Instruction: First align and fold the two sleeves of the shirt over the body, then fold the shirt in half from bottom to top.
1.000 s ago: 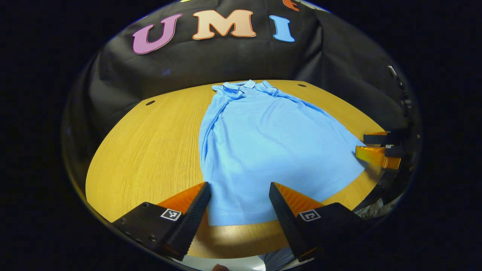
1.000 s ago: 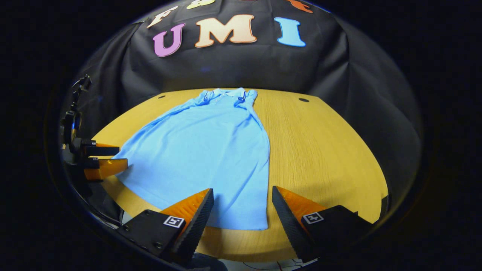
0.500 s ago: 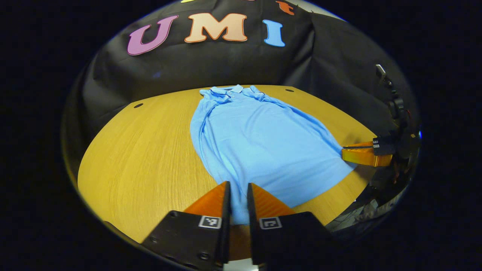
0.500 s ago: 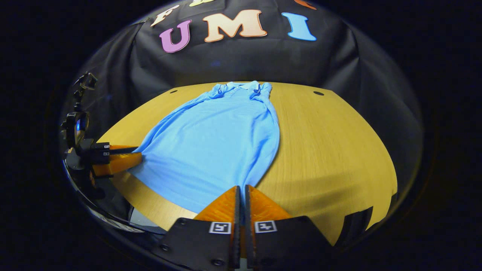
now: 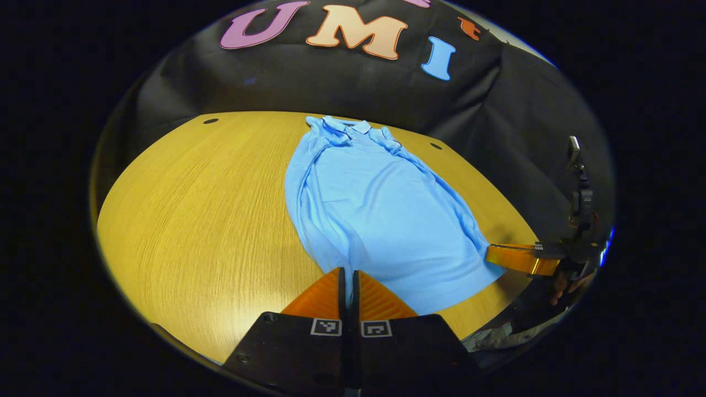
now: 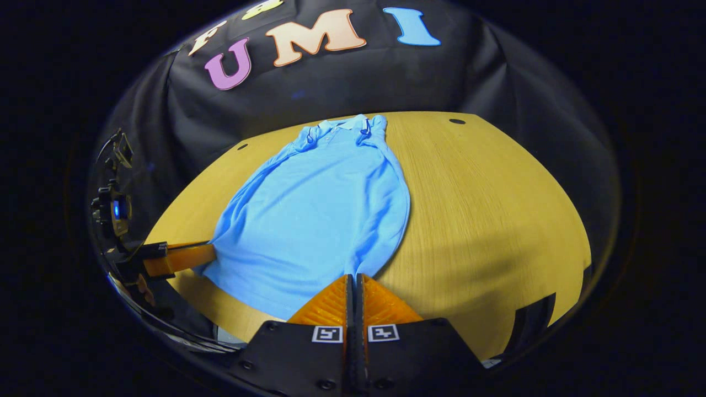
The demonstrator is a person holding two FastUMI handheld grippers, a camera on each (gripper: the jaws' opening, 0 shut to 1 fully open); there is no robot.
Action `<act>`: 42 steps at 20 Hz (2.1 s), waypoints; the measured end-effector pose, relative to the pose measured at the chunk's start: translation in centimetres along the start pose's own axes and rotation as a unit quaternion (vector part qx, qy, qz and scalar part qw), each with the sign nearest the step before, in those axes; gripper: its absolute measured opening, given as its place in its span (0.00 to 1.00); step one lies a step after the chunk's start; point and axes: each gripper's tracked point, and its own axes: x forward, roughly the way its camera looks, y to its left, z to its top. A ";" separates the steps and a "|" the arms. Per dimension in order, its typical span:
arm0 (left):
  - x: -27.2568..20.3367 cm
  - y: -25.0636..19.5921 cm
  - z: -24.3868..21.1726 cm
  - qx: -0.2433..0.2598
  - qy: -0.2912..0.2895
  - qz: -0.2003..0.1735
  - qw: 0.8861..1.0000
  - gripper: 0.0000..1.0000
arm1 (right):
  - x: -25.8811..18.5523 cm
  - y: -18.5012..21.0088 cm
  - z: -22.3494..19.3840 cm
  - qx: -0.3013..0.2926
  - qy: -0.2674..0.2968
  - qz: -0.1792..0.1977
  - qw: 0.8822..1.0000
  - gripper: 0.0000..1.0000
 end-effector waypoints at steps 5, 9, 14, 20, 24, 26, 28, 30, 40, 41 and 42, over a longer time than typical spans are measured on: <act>1.1 0.0 6.1 0.006 -0.029 -0.015 0.999 0.00 | 0.8 1.5 7.2 -0.003 -0.049 0.012 0.999 0.02; 3.0 0.7 11.0 -0.003 -0.050 -0.018 0.999 0.00 | 2.3 1.9 13.5 0.003 -0.087 0.016 0.996 0.02; 5.4 2.2 17.3 -0.007 -0.086 -0.014 0.996 0.00 | 5.4 1.4 19.1 0.022 -0.117 0.013 0.993 0.02; 9.2 3.8 23.8 0.010 -0.115 -0.020 0.993 0.00 | 8.6 1.5 25.3 0.030 -0.150 0.012 0.988 0.02; 11.7 4.9 28.4 0.029 -0.138 -0.023 0.990 0.00 | 11.2 1.7 29.7 0.024 -0.170 0.006 0.985 0.02; 13.2 5.7 30.4 0.030 -0.146 -0.020 0.989 0.00 | 12.7 1.7 31.6 0.022 -0.179 0.001 0.984 0.02; 14.8 6.4 32.5 0.028 -0.154 -0.021 0.987 0.00 | 14.5 1.5 33.3 0.019 -0.187 -0.003 0.982 0.00; 16.5 7.2 34.1 0.033 -0.156 -0.026 0.987 0.00 | 16.9 0.7 34.8 0.022 -0.192 -0.014 0.981 0.02; 26.7 11.2 34.6 0.042 -0.121 -0.007 0.992 0.00 | 27.5 -1.8 36.8 0.021 -0.177 -0.098 0.979 0.02; 27.6 11.5 34.0 0.044 -0.114 -0.001 0.993 0.00 | 28.1 -1.9 36.4 0.021 -0.171 -0.102 0.980 0.00; 28.1 11.9 33.5 0.048 -0.105 0.008 0.993 0.00 | 28.7 -1.9 36.0 0.024 -0.167 -0.103 0.980 0.00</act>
